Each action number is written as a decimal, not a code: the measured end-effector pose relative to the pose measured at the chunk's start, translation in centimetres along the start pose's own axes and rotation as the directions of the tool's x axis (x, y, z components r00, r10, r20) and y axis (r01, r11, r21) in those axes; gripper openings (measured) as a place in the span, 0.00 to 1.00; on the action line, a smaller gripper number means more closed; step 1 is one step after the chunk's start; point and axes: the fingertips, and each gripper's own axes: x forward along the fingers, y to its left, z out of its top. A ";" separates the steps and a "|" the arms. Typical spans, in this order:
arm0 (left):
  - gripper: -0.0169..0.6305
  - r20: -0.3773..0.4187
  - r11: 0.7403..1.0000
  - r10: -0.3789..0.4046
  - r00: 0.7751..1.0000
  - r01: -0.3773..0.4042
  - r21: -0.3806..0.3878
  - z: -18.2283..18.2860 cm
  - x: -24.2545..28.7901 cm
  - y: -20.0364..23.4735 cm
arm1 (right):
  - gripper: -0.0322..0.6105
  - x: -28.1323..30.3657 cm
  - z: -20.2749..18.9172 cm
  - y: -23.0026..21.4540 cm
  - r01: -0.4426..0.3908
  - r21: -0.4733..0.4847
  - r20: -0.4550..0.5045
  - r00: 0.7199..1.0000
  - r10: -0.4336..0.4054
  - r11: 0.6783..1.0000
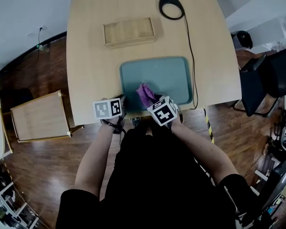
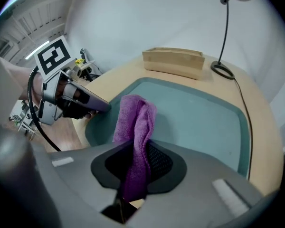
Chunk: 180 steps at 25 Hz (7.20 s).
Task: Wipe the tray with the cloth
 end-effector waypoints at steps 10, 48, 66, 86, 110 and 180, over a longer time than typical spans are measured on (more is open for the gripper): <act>0.11 0.008 1.000 0.028 1.000 -0.028 -0.014 0.1 0.0 0.3 | 0.14 -4.2 -7.9 -10.9 0.128 0.086 -0.053 0.991 -0.124 0.988; 0.10 -0.006 0.998 -0.039 0.999 0.039 -0.039 -0.1 0.0 -0.2 | 0.15 0.9 0.7 6.1 -0.084 -0.233 -0.027 0.996 0.080 0.969; 0.10 0.009 0.996 -0.046 0.999 0.047 -0.076 -0.2 0.4 0.3 | 0.14 0.9 0.1 4.5 -0.089 -0.267 -0.038 0.996 0.082 0.959; 0.09 -0.008 0.995 0.098 0.995 -0.098 -0.027 -0.3 0.1 0.9 | 0.14 -5.6 -6.2 -16.7 0.201 0.004 0.059 0.978 -0.201 0.979; 0.08 0.036 0.987 0.159 0.987 -0.158 -0.020 -0.2 0.1 1.0 | 0.14 -3.1 -3.4 -9.4 -0.029 -0.574 -0.010 1.000 0.029 0.818; 0.08 0.086 0.990 0.138 0.987 -0.135 -0.038 0.0 0.3 0.5 | 0.14 -2.4 -5.3 -0.4 -0.138 -0.762 -0.114 0.990 0.078 0.632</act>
